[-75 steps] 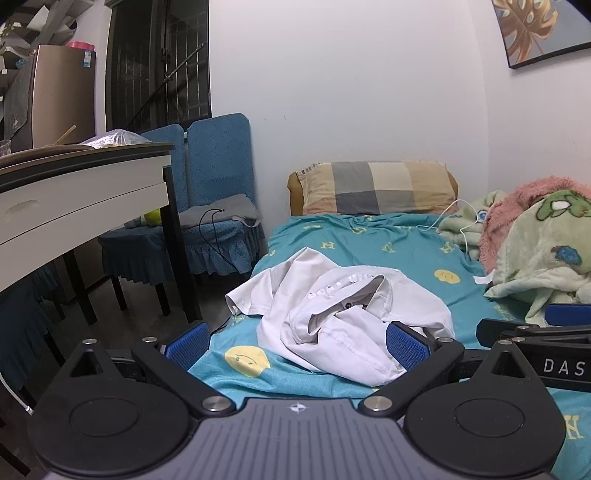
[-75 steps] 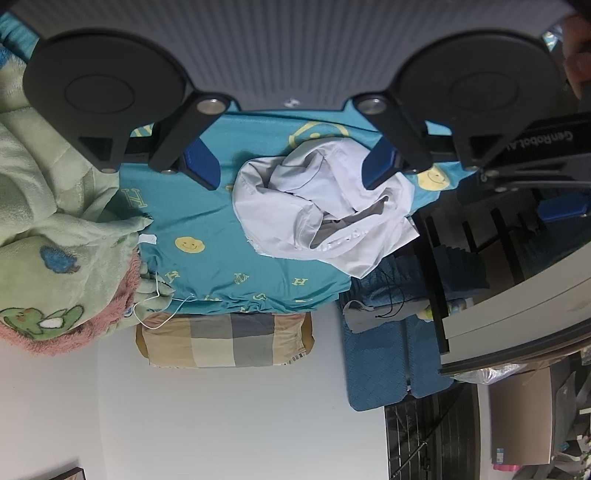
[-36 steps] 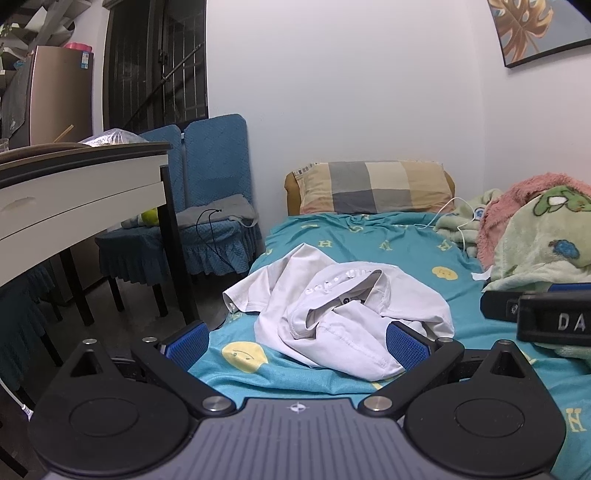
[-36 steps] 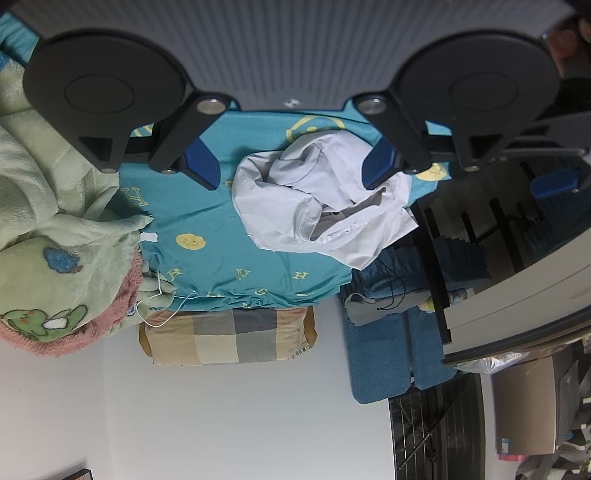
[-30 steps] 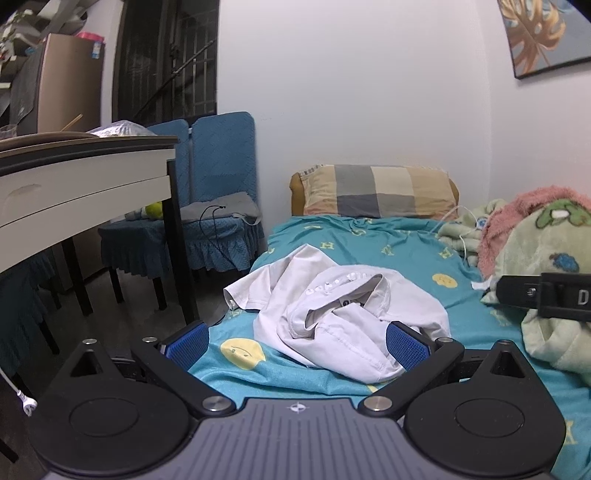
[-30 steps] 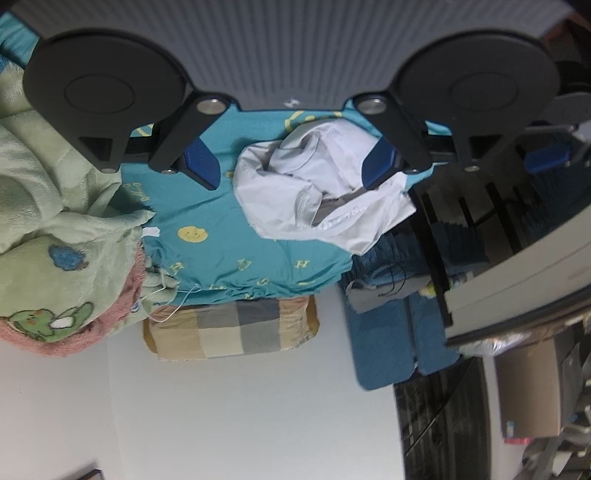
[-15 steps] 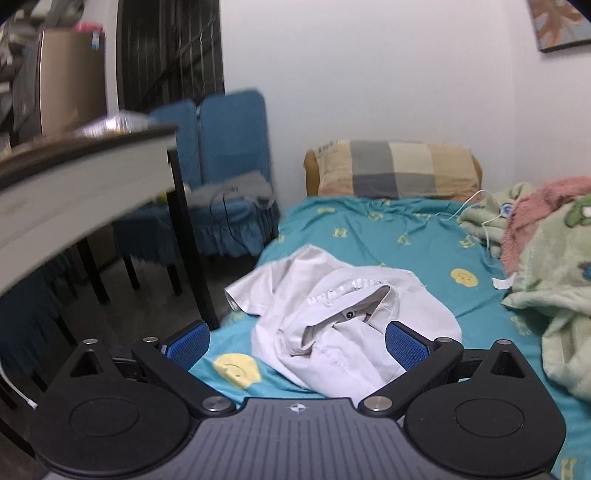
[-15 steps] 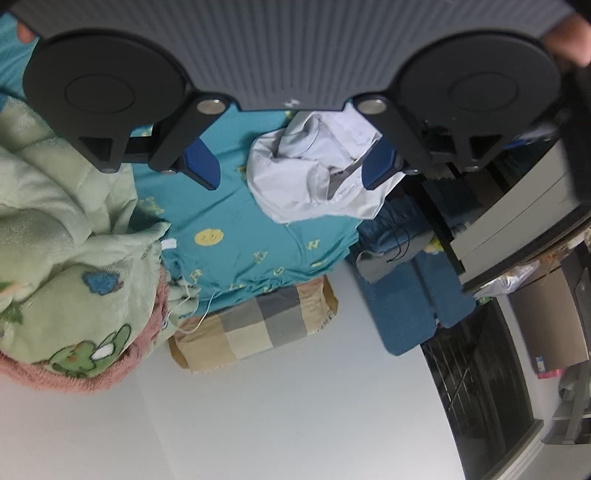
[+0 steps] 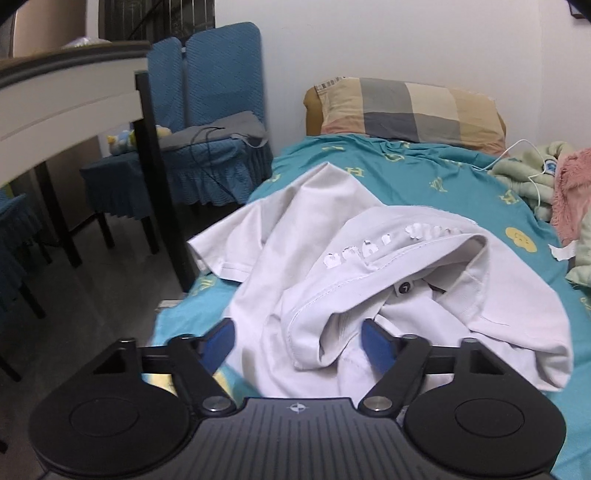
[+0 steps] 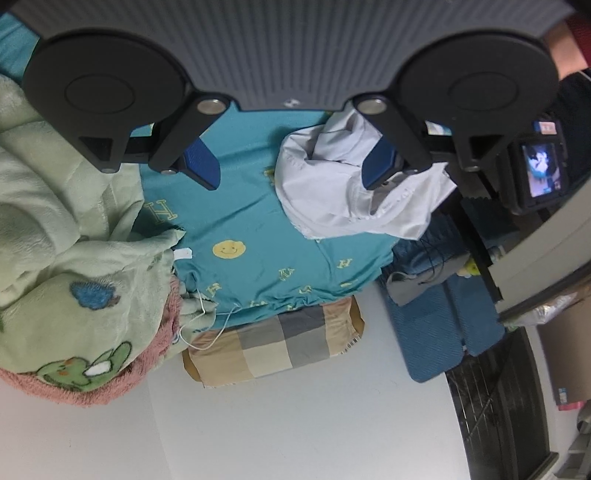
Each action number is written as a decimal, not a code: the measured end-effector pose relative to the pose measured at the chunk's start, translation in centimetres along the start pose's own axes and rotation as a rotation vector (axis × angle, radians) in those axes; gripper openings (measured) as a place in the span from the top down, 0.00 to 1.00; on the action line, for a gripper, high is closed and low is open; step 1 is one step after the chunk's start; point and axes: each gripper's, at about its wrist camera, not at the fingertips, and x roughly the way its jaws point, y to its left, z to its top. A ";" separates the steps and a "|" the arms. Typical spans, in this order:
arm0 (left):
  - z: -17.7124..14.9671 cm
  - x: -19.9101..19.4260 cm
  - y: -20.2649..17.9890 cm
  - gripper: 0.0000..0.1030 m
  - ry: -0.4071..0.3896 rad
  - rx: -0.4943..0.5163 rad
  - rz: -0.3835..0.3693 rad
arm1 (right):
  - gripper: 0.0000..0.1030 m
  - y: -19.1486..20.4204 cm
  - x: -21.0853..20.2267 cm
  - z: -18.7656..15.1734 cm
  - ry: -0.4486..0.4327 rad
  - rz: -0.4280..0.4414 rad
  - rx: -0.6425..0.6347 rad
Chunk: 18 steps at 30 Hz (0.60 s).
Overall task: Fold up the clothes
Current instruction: 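Grasp the T-shirt edge with the left gripper while the right gripper grasps another edge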
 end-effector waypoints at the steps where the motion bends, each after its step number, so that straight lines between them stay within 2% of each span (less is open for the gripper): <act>1: 0.0 0.5 0.1 0.45 -0.006 -0.009 -0.020 | 0.17 0.2 0.5 -0.2 0.011 -0.003 -0.013; 4: 0.0 1.3 0.5 0.65 -0.040 -0.058 -0.011 | 0.17 0.7 1.9 -0.9 0.042 -0.003 -0.048; 5: 0.1 0.8 0.6 0.80 -0.060 -0.068 -0.008 | 0.17 0.9 2.2 -1.1 0.047 -0.004 -0.058; 7: 0.4 -0.2 0.8 0.90 -0.100 -0.087 -0.004 | 0.17 1.1 2.6 -1.4 0.051 -0.009 -0.078; 11: 1.4 -4.6 0.6 0.94 -0.223 -0.075 -0.018 | 0.17 0.9 2.4 -1.5 0.029 -0.005 -0.071; 14: 1.4 -9.7 0.0 0.95 -0.305 -0.034 -0.081 | 0.17 0.6 1.7 -1.3 -0.005 0.001 -0.062; 18: 0.8 -16.3 -0.4 0.95 -0.352 0.001 -0.178 | 0.17 0.6 0.5 -1.1 -0.038 0.041 -0.050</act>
